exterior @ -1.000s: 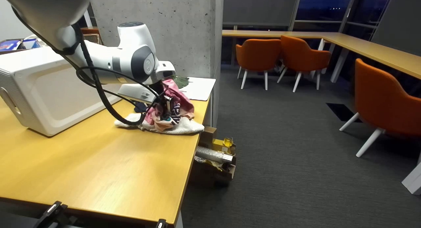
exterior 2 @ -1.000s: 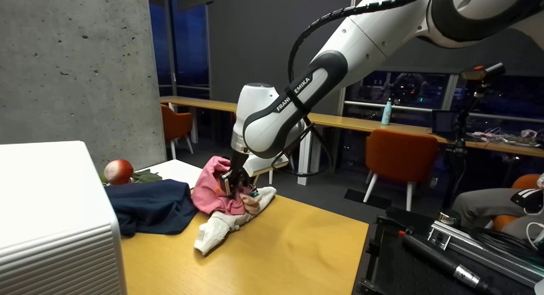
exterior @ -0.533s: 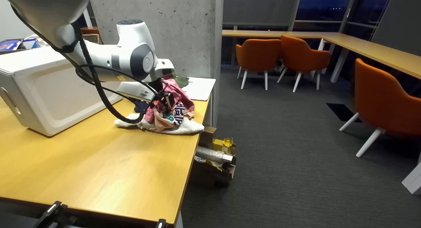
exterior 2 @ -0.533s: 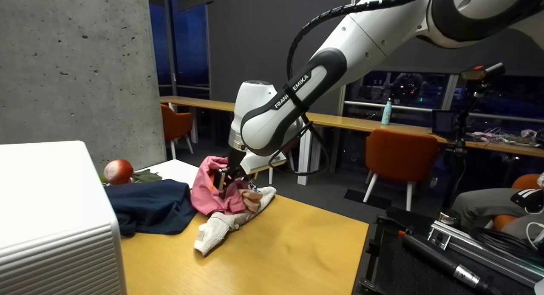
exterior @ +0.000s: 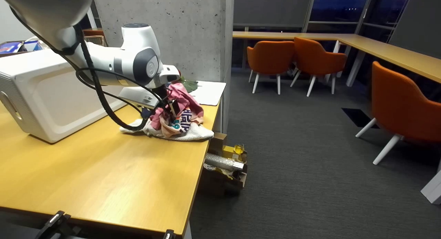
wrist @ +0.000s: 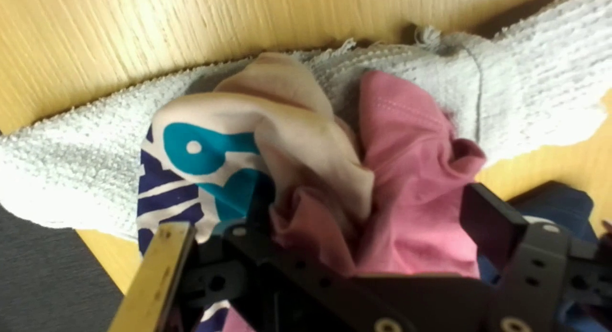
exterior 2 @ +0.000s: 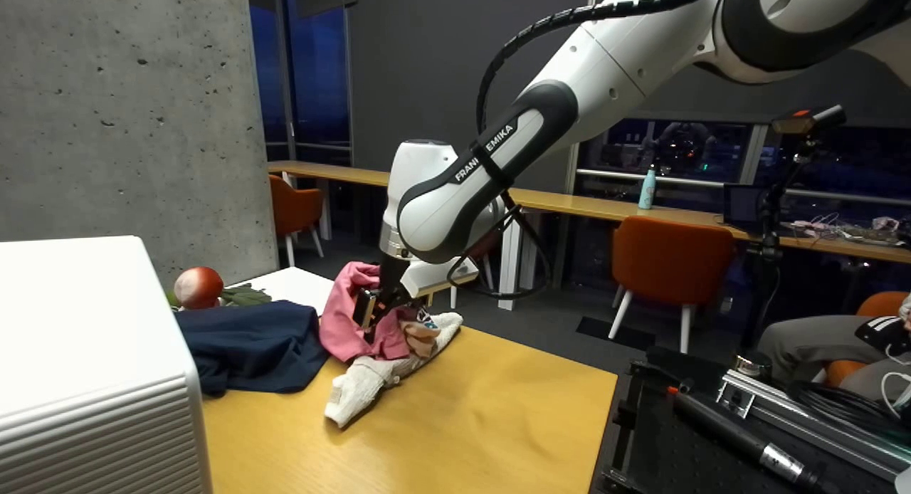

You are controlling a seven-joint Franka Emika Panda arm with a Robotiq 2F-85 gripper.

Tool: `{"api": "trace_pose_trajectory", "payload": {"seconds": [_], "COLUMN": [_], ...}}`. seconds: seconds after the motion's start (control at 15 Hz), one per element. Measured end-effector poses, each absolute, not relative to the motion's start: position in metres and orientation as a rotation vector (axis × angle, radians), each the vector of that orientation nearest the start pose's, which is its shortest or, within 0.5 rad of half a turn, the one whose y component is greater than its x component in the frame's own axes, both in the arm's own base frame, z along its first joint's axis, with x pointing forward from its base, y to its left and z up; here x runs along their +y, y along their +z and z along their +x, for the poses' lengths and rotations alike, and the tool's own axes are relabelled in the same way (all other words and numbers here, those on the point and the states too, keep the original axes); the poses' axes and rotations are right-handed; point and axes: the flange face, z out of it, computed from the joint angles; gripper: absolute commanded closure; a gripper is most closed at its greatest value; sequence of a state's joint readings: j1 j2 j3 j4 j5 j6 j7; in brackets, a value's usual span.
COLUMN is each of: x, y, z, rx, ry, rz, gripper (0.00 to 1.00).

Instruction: Pile the clothing, radish and towel together.

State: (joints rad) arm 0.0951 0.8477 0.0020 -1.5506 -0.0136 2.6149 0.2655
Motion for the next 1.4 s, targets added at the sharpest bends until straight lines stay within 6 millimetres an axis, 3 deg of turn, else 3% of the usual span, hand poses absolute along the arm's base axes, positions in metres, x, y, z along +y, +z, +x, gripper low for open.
{"api": "trace_pose_trajectory", "payload": {"seconds": [0.4,0.47,0.53,0.73,1.27,1.4], "x": [0.066,0.065,0.064,0.063,0.071,0.071], "y": [0.133,0.13,0.127,0.125,0.142,0.15], "z": [0.72,0.721,0.722,0.726,0.738,0.742], "rx": [0.248,0.249,0.252,0.252,0.24,0.24], "ry": [-0.242,-0.234,-0.228,-0.215,-0.222,-0.236], "rz": [-3.081,-3.079,-3.076,-3.073,-3.066,-3.064], "gripper": [0.0,0.06,0.28,0.38,0.98,0.97]}}
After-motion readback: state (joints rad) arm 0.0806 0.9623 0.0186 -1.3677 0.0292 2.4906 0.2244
